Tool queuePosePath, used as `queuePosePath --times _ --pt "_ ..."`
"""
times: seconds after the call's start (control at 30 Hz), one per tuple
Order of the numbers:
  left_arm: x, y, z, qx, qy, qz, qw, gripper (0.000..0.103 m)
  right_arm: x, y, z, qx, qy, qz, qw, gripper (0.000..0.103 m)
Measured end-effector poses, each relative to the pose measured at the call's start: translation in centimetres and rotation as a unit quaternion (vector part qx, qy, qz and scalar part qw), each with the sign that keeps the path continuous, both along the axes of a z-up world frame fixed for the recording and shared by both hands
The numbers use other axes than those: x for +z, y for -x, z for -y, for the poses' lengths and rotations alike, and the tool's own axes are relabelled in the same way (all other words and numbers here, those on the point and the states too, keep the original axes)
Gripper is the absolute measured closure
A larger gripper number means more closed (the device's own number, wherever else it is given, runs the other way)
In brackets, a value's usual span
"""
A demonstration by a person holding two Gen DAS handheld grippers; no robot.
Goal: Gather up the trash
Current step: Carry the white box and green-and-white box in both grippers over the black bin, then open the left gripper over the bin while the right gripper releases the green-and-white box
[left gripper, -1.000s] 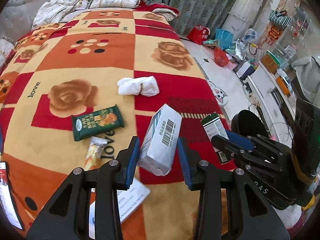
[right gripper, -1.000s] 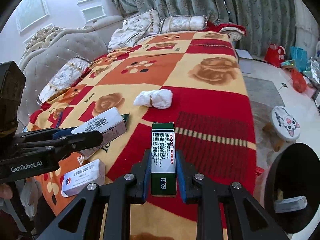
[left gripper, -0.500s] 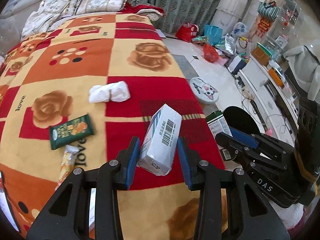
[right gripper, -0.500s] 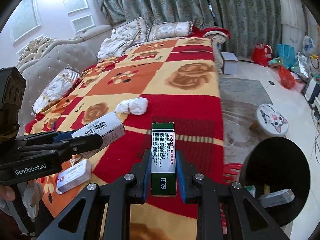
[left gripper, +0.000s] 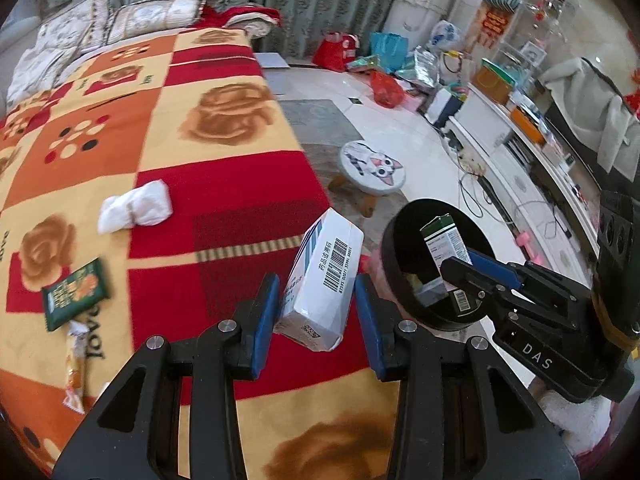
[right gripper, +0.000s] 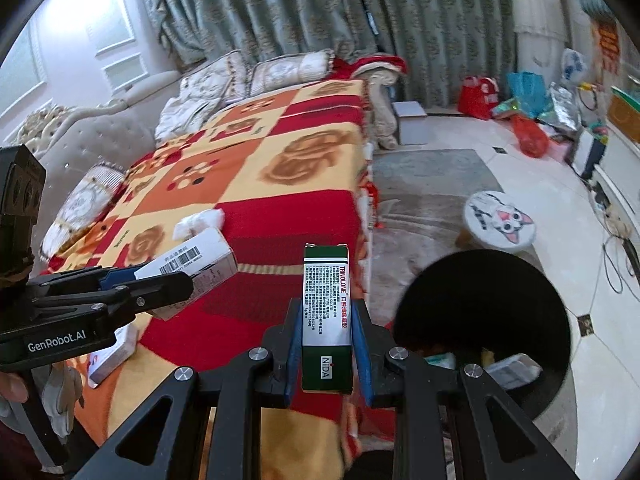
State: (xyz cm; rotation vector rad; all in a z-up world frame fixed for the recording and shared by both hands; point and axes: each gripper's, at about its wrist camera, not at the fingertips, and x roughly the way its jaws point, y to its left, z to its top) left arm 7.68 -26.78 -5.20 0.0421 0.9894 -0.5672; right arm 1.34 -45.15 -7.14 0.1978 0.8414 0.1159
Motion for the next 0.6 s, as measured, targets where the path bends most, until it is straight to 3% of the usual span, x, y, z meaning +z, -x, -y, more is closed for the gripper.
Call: queuePosePath --times 0.6 --pt "-1.8 -0.1 10.3 -0.089 0.008 -0.029 0.9956 0.066 -2.2 2.1 8.8 -0.091 -0.008 -0.027 0.995 0.081"
